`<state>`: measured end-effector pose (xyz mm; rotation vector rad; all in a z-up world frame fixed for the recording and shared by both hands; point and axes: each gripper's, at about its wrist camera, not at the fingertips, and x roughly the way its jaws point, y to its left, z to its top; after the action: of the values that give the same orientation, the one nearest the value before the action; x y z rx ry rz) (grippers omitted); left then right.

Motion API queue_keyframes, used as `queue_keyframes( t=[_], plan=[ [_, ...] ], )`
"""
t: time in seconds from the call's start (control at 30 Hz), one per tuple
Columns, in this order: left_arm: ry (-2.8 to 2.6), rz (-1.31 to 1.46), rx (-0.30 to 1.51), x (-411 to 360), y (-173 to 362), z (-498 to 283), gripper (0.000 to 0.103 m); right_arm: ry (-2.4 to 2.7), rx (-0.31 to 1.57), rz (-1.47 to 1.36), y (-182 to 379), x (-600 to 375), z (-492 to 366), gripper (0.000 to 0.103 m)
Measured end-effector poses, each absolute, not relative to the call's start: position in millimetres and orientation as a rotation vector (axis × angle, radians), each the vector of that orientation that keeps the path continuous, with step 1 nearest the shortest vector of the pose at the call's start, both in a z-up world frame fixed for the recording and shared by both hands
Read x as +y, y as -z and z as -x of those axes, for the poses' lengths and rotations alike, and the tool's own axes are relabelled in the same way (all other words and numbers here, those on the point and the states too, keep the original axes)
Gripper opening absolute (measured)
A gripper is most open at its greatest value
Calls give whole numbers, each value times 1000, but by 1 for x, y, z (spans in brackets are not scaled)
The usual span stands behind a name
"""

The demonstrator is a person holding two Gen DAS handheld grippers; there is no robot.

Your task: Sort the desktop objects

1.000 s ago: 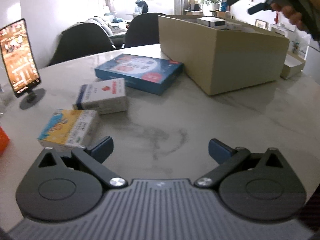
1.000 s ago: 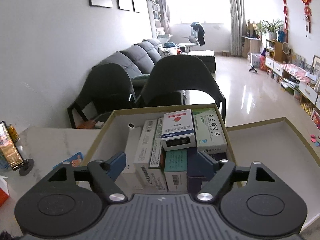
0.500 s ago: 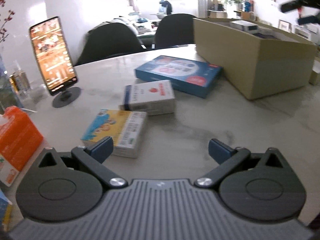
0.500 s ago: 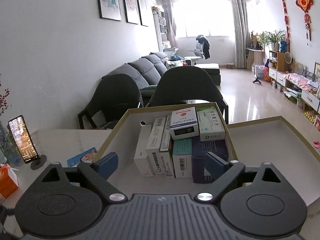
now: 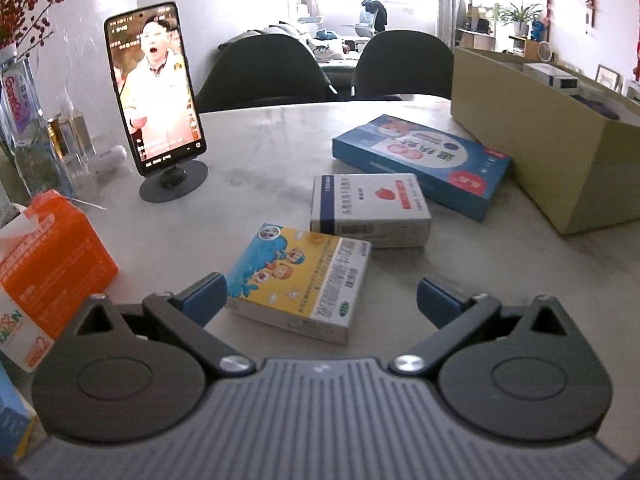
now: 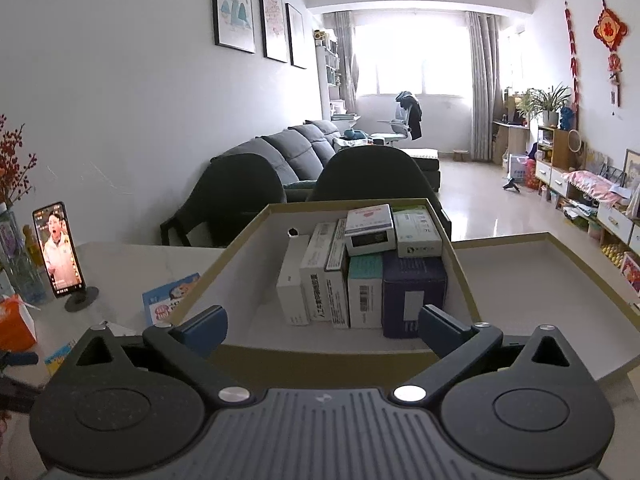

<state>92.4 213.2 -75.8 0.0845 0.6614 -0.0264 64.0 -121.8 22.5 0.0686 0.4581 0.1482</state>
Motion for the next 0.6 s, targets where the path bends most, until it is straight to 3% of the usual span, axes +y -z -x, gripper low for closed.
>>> queue_keyframes(
  t=[0.6],
  plan=[
    [5,-26,684,224,97,-107,103,-92,504,-191,7,-136,-36,102]
  ],
)
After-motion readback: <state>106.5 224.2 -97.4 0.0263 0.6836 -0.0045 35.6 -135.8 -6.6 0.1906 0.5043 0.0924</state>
